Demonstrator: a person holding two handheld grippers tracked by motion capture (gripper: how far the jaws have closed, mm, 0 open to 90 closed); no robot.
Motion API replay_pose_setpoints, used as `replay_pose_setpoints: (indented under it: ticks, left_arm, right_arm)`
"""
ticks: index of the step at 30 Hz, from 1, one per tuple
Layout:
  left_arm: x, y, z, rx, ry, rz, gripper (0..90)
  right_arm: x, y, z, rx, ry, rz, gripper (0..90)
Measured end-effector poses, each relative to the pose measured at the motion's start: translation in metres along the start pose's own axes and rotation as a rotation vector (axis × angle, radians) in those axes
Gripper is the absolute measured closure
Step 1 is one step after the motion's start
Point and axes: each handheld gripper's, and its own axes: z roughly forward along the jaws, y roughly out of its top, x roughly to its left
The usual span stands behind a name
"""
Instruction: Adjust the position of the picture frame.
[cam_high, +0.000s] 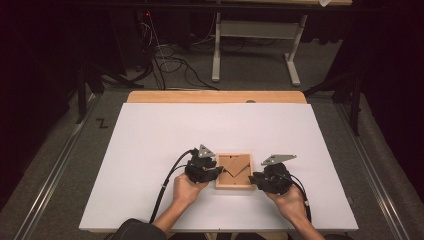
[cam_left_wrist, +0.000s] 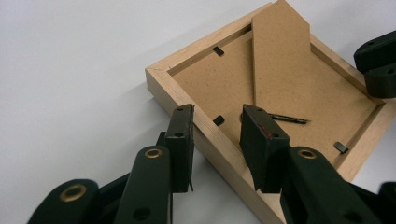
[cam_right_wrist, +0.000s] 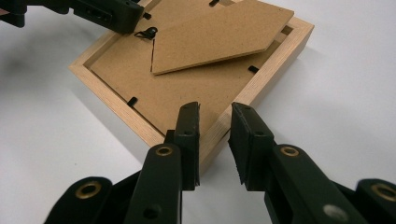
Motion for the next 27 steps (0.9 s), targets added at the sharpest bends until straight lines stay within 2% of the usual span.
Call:
replay_pose_setpoints:
  ticks: [10,15,19,20,27]
  left_arm:
    - [-0.001,0.001,-0.001,0.009,-0.015,0.005,62.3]
    - [-0.004,0.001,-0.004,0.005,-0.005,0.019,57.3]
    - [-0.003,0.002,-0.008,0.001,0.001,0.012,54.3]
    - [-0.003,0.002,-0.009,0.0,0.003,0.01,53.5]
    - [-0.007,-0.002,-0.019,-0.006,0.012,0.028,49.8]
  right_arm:
    - [0.001,-0.001,0.001,-0.002,-0.008,-0.02,70.1]
    - [0.0,-0.002,0.003,-0.005,-0.004,-0.015,65.5]
    - [0.0,-0.003,0.002,-0.009,-0.008,-0.007,59.4]
    - [-0.001,-0.003,0.001,-0.021,-0.025,-0.016,56.9]
    - [-0.004,-0.004,-0.004,-0.075,-0.054,-0.014,49.4]
